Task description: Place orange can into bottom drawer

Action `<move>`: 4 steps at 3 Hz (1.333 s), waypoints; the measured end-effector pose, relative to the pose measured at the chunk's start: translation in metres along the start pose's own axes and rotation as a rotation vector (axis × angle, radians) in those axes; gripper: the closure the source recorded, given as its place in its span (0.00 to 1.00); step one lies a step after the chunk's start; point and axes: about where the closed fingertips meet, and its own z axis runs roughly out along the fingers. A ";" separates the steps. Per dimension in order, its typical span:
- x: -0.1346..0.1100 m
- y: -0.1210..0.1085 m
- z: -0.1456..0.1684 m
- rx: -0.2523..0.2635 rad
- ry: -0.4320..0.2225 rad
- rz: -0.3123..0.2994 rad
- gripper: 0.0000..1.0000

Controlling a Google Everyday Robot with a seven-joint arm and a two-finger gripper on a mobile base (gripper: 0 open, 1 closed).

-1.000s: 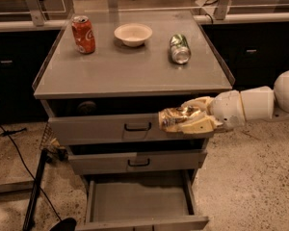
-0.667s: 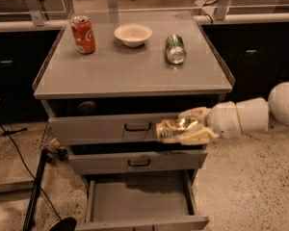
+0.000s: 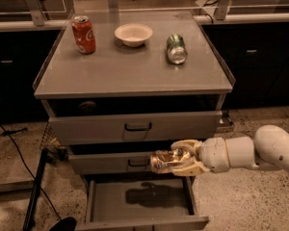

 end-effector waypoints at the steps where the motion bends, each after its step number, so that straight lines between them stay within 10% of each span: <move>1: 0.002 0.001 0.003 -0.005 0.008 -0.010 1.00; 4: 0.085 -0.008 0.070 -0.031 0.015 -0.122 1.00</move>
Offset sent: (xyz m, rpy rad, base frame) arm -0.0012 0.0110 -0.0228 -0.0750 -0.0468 0.0595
